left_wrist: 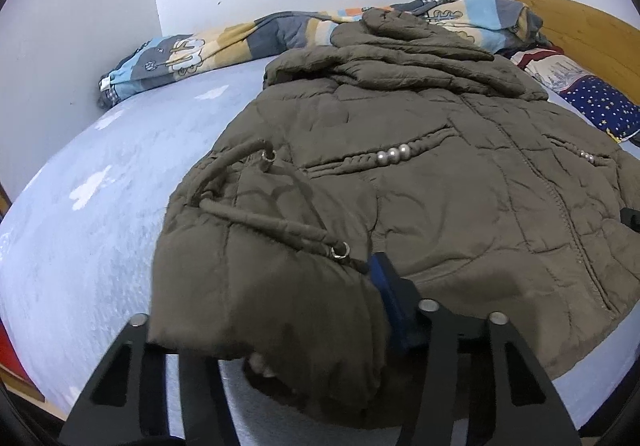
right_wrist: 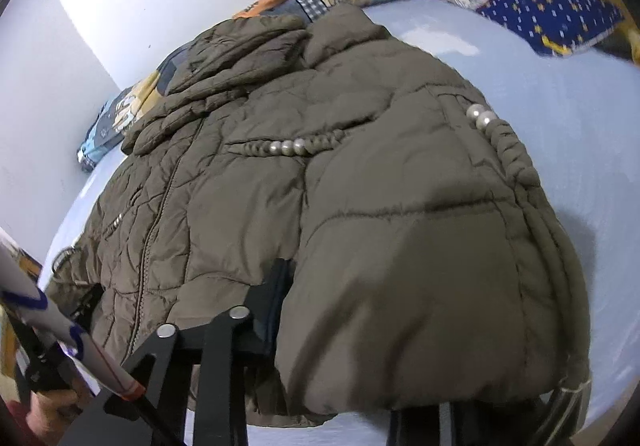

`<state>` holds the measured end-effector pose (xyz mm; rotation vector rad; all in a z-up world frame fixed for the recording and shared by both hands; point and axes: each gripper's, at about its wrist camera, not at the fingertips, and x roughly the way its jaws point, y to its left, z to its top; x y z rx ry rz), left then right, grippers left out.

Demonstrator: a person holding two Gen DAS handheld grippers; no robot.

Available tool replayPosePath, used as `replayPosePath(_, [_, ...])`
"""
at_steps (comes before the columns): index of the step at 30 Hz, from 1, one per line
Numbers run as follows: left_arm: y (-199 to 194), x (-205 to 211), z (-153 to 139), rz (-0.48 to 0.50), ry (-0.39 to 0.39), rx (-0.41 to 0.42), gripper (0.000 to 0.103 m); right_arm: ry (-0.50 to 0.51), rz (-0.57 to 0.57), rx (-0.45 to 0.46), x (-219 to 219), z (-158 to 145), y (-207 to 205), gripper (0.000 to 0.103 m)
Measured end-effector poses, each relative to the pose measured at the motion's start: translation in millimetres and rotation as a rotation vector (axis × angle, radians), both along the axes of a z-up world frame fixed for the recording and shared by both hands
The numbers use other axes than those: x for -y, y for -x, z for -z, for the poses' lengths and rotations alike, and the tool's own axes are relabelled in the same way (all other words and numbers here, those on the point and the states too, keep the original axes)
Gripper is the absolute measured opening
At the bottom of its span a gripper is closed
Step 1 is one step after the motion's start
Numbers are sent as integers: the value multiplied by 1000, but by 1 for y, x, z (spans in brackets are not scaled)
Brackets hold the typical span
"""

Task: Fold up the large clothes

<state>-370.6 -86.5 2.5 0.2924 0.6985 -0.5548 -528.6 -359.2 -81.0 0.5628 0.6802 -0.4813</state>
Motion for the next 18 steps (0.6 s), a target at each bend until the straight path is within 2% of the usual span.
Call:
replayPosePath(3, [3,0,-1,10,-8,14,44,10,5,15,0,-4,3,28])
replayPosePath(8, [3,0,-1,10,-13,17,44,7,5,9,1,-3,4,28])
replayPosePath(11, [3,1,0,8,-20,18,46,-15,15,6,5,0,5,35])
replayPosePath(15, [2,1,3,1,-23,14,51,-33,40,-15,10,5,4,48])
replayPosePath(18, [-3,0,6,-19,-14,1,60,-75,50,-8,17,10,5,50])
